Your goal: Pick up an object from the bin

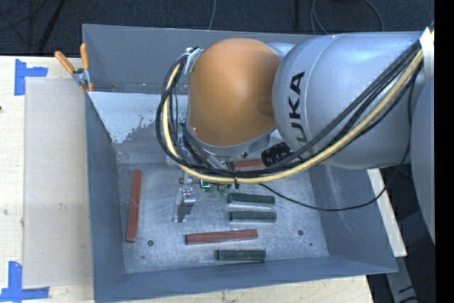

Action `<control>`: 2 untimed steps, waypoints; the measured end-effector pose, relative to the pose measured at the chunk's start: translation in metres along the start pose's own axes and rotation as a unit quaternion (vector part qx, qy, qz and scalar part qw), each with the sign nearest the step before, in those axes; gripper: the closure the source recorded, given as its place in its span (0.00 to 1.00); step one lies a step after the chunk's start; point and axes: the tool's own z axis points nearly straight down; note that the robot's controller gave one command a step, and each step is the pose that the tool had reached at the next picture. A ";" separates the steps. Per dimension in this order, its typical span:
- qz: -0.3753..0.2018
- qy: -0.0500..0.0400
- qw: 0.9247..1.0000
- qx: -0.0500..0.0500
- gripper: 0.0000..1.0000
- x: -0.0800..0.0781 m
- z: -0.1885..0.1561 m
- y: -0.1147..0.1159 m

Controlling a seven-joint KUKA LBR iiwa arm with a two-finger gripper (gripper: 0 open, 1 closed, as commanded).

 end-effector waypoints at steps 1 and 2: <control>-0.044 0.000 0.999 0.000 0.00 0.005 0.009 -0.039; -0.032 -0.003 0.999 0.000 0.00 0.010 0.060 -0.054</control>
Offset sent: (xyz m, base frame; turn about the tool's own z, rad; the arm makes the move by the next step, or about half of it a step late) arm -0.0210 -0.0619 -0.1342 0.0255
